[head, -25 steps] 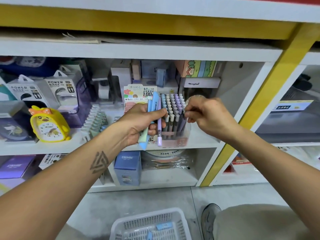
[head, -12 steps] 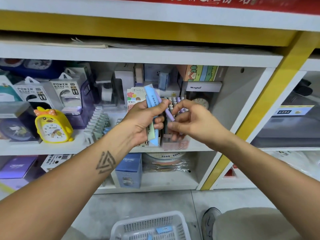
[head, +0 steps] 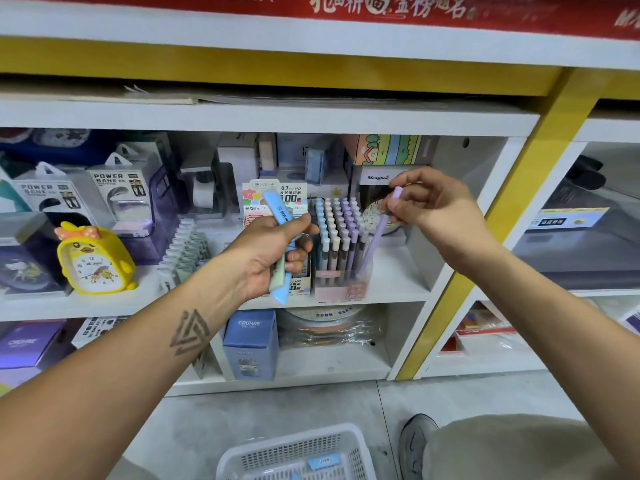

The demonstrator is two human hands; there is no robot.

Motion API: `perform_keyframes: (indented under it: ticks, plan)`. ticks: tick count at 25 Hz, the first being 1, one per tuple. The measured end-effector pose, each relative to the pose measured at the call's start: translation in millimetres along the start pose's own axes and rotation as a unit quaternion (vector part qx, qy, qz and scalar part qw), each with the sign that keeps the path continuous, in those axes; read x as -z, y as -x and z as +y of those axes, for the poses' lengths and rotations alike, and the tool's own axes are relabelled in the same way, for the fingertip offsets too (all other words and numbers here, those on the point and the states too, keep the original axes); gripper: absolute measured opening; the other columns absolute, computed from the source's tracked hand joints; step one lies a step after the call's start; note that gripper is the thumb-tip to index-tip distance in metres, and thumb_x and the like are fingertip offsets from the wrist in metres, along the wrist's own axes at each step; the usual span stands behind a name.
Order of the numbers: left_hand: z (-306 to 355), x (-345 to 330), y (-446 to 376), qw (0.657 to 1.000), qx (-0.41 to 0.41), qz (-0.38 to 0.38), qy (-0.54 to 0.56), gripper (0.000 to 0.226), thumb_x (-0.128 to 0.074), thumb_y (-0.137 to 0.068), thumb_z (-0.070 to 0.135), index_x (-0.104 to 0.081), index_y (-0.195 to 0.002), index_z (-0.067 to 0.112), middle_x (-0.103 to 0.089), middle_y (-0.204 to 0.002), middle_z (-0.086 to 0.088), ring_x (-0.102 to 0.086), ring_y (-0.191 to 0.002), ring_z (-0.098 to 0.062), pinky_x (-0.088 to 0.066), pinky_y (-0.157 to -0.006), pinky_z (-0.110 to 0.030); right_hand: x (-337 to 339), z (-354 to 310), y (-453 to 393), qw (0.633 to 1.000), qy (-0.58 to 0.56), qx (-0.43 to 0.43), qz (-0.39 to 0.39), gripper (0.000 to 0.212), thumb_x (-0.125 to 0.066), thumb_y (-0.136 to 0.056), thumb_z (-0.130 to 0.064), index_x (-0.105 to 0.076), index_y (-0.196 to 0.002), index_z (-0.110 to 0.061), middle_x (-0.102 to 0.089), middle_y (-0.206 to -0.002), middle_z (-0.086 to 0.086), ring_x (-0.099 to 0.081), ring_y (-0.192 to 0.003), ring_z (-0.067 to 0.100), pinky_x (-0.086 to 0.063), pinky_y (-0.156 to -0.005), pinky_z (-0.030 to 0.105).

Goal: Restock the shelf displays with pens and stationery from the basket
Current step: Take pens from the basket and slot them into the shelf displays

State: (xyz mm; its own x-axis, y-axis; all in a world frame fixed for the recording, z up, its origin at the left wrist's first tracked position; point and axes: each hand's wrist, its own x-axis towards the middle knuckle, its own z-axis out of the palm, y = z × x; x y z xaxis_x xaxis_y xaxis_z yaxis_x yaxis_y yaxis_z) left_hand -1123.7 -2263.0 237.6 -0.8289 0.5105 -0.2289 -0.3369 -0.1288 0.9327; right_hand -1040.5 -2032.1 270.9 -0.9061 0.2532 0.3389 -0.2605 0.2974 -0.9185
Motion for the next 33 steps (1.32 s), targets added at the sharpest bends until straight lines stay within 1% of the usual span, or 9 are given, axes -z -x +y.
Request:
perform_keyframes:
  ticks: [4,8,14,19,21,24,26,30,33]
  plan:
    - [-5.2,-3.0,-0.7,1.000,0.002,-0.003,0.002,0.026,-0.060,-0.098,0.021,-0.064,-0.100,-0.004,-0.052,-0.062,-0.007,-0.034,-0.044,-0.010,-0.029,-0.036,-0.019,-10.4,7.9,3.9,0.993,0.106,0.057,-0.013,0.015,-0.068,-0.093,-0.007,-0.063,-0.099,-0.020,-0.074,-0.089,0.012,-0.073,-0.084,0.026,-0.061,-0.077,0.032]
    - [-8.2,-2.5,-1.0,1.000,0.007,-0.017,-0.014,0.024,-0.061,-0.097,0.021,-0.065,-0.096,-0.002,-0.053,-0.061,-0.006,-0.035,-0.044,-0.011,-0.029,-0.036,-0.020,-20.5,18.8,13.9,0.960,0.254,0.085,-0.077,0.014,-0.067,-0.095,-0.014,-0.061,-0.099,-0.026,-0.072,-0.087,-0.005,-0.071,-0.081,0.005,-0.060,-0.079,0.034]
    - [-9.7,-2.2,0.2,0.999,0.019,-0.038,-0.033,0.024,-0.063,-0.095,0.019,-0.066,-0.100,-0.004,-0.053,-0.062,-0.007,-0.036,-0.045,-0.011,-0.029,-0.037,-0.020,-27.3,21.8,16.2,0.953,0.268,0.090,-0.108,0.009,-0.067,-0.094,-0.008,-0.063,-0.093,-0.016,-0.071,-0.083,-0.002,-0.071,-0.078,0.006,-0.060,-0.077,0.043]
    - [-8.7,-2.4,3.4,0.998,0.025,-0.045,-0.041,0.019,-0.063,-0.095,0.016,-0.066,-0.097,-0.002,-0.052,-0.063,-0.007,-0.036,-0.046,-0.011,-0.029,-0.037,-0.019,-25.9,23.3,14.4,0.951,0.272,0.086,-0.119,0.010,-0.066,-0.094,-0.008,-0.065,-0.092,-0.018,-0.071,-0.081,-0.006,-0.071,-0.076,0.003,-0.059,-0.074,0.032]
    - [-8.3,-2.1,4.0,0.998,0.025,-0.046,-0.046,0.019,-0.063,-0.096,0.016,-0.065,-0.099,-0.003,-0.052,-0.063,-0.007,-0.036,-0.046,-0.011,-0.030,-0.037,-0.019,-26.7,25.4,16.0,0.927,0.333,0.119,-0.128,0.009,-0.065,-0.096,-0.011,-0.072,-0.099,-0.015,-0.072,-0.088,-0.003,-0.069,-0.082,0.009,-0.057,-0.077,0.029]
    - [-7.9,-2.5,4.9,0.997,0.023,-0.047,-0.058,0.017,-0.062,-0.096,0.015,-0.065,-0.097,-0.002,-0.052,-0.062,-0.008,-0.035,-0.044,-0.011,-0.030,-0.036,-0.020,-31.8,25.0,14.9,0.861,0.465,0.164,-0.128,0.024,-0.061,-0.099,-0.020,-0.073,-0.118,-0.014,-0.063,-0.101,0.001,-0.060,-0.092,0.021,-0.050,-0.079,0.036]
    - [-7.6,-1.8,6.7,0.995,0.023,-0.057,-0.074,0.015,-0.063,-0.095,0.014,-0.065,-0.095,-0.001,-0.052,-0.061,-0.008,-0.035,-0.044,-0.011,-0.028,-0.036,-0.019,-39.2,15.9,11.4,0.881,0.440,0.140,-0.098,0.028,-0.057,-0.100,-0.026,-0.070,-0.123,-0.016,-0.057,-0.099,-0.002,-0.054,-0.087,0.017,-0.046,-0.075,0.034]
    - [-6.1,3.9,14.1,0.988,0.032,-0.093,-0.115,0.008,-0.067,-0.092,0.012,-0.062,-0.092,0.005,-0.051,-0.060,-0.009,-0.033,-0.043,-0.012,-0.026,-0.037,-0.019,-68.3,-9.4,4.9,0.982,0.163,0.022,-0.093,0.029,-0.067,-0.095,-0.028,-0.065,-0.123,-0.020,-0.067,-0.093,0.004,-0.056,-0.074,0.015,-0.049,-0.070,0.033]
    - [-2.3,13.8,20.2,0.983,0.037,-0.107,-0.141,0.008,-0.068,-0.091,0.011,-0.061,-0.088,0.009,-0.050,-0.062,-0.009,-0.032,-0.043,-0.011,-0.027,-0.036,-0.019,-93.4,-17.8,-2.8,0.988,0.080,-0.018,-0.129,0.027,-0.075,-0.089,-0.018,-0.069,-0.115,-0.014,-0.070,-0.100,0.020,-0.058,-0.076,0.022,-0.053,-0.072,0.037]
